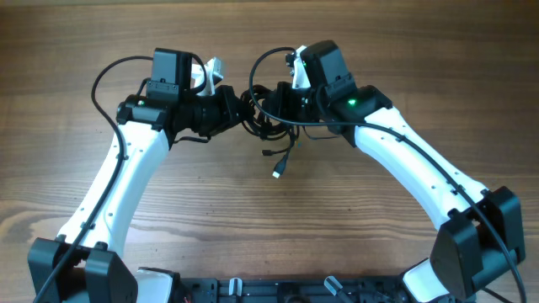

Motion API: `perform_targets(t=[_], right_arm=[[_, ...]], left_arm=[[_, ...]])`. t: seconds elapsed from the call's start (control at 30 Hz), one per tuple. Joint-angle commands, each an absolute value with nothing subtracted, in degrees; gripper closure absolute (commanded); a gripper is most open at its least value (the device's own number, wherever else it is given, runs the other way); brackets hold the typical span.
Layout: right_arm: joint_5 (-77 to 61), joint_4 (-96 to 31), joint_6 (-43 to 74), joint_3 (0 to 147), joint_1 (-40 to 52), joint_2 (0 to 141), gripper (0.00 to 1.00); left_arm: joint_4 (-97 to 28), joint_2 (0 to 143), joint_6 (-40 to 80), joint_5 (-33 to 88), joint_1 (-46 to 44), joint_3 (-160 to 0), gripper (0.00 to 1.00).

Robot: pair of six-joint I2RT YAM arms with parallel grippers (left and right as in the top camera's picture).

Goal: Untangle cables

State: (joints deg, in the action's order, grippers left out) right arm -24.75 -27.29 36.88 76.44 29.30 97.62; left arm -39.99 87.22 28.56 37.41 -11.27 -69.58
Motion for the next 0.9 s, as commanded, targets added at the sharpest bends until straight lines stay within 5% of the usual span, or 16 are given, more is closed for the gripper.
perform_targets(t=[0.0, 0.37, 0.63, 0.7, 0.73, 0.77, 0.87], right_arm=[[-23.99, -28.32, 30.96, 77.43, 27.99, 96.95, 0.96], [-48.62, -21.1, 41.63, 77.78, 13.87, 92.27, 0.96], [-17.89, -35.51, 29.98, 77.56, 9.19, 92.42, 0.96], [-17.63, -36.99, 28.01, 77.56, 9.19, 92.42, 0.88], [-18.35, -37.63, 25.74, 77.56, 9.19, 92.4, 0.73], [-20.56, -37.58, 22.81, 77.62, 9.19, 92.38, 0.45], [-32.58, -37.45, 13.41, 81.56, 9.37, 91.57, 0.34]], left_arm=[[-41.34, 87.02, 27.2, 30.11, -11.11, -69.38, 0.96], [-43.27, 87.02, 26.17, 28.42, -11.11, -69.38, 0.96], [-43.81, 87.02, 19.62, 34.02, -11.11, -69.38, 0.96], [-41.17, 87.02, 18.44, 38.65, -11.11, -69.38, 0.96], [-39.7, 87.02, 17.56, 41.87, -11.11, -69.38, 0.96], [-38.04, 87.02, 16.67, 45.95, -11.11, -69.38, 0.96], [-36.36, 87.02, 16.69, 50.63, -10.94, -69.38, 0.96]])
